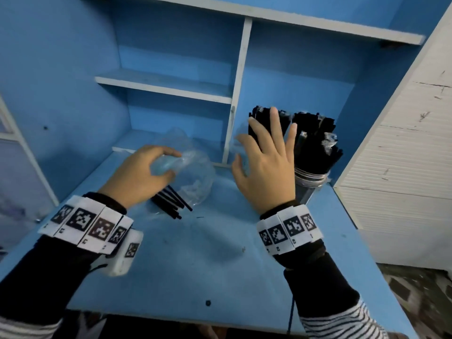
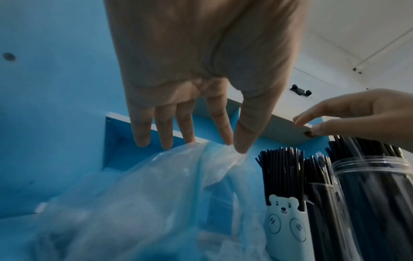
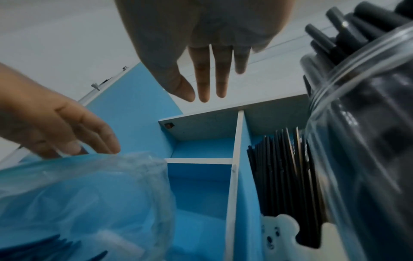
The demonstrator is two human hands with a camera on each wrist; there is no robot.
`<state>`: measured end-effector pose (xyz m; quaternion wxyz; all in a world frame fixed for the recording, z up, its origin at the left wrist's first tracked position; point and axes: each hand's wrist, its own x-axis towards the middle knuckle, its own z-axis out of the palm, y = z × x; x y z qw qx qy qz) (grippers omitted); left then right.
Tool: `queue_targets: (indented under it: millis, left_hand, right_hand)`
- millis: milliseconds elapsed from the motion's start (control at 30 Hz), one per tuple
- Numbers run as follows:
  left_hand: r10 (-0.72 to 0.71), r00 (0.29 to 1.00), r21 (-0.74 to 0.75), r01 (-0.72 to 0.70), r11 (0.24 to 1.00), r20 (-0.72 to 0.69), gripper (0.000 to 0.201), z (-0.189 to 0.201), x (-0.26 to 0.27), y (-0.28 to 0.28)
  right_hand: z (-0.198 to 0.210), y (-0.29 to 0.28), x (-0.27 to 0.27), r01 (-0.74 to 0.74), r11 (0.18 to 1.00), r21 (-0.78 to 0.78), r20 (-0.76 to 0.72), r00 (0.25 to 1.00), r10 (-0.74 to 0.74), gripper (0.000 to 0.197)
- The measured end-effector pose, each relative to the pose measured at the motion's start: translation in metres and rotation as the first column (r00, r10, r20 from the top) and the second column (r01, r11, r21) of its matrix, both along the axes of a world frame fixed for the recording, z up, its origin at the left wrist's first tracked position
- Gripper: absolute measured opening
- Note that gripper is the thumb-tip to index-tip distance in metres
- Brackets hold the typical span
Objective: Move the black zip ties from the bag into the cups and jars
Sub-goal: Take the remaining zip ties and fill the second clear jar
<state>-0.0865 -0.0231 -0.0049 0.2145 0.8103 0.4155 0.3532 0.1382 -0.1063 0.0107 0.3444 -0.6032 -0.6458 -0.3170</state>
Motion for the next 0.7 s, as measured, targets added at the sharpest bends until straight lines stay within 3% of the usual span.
queue_targets:
  millis: [67, 133, 267, 367, 533, 700]
  left_hand:
    - [-0.014, 0.999, -0.019, 0.013, 1.0, -0.031, 0.042, -0.008, -0.012, 0.004]
    - [-0.019, 0.998, -0.038, 0.017, 0.999, -0.059, 0.049, -0.014, -0.022, 0.006]
    - [-0.036, 0.998, -0.121, 0.029, 0.992, -0.054, 0.047, -0.018, -0.026, 0.008]
    - [-0.035, 0.999, -0.15, 0.029, 0.988, -0.041, 0.045, -0.017, -0.022, 0.008]
    - [0.032, 0.999, -0.205, -0.027, 0.978, 0.021, 0.041, -0.017, -0.017, 0.008]
    - [0.029, 0.998, -0.232, -0.016, 0.973, 0.054, 0.043, -0.016, -0.011, 0.007]
  right_hand:
    - [-0.003, 0.007, -0.001, -0.048, 0.999, 0.005, -0.039, 0.998, 0.049, 0.025]
    - [-0.004, 0.015, -0.006, -0.214, 0.976, -0.043, -0.188, 0.961, 0.203, 0.023]
    - [-0.011, 0.03, -0.024, -0.453, 0.829, -0.327, -0.469, 0.84, 0.274, 0.015]
    - [-0.018, 0.043, -0.042, -0.512, 0.63, -0.583, -0.498, 0.839, 0.22, 0.019]
    - [-0.028, 0.057, -0.062, -0.461, 0.313, -0.83, -0.445, 0.887, 0.125, 0.053]
    - [-0.041, 0.063, -0.071, -0.415, 0.268, -0.869, -0.383, 0.909, 0.165, 0.06]
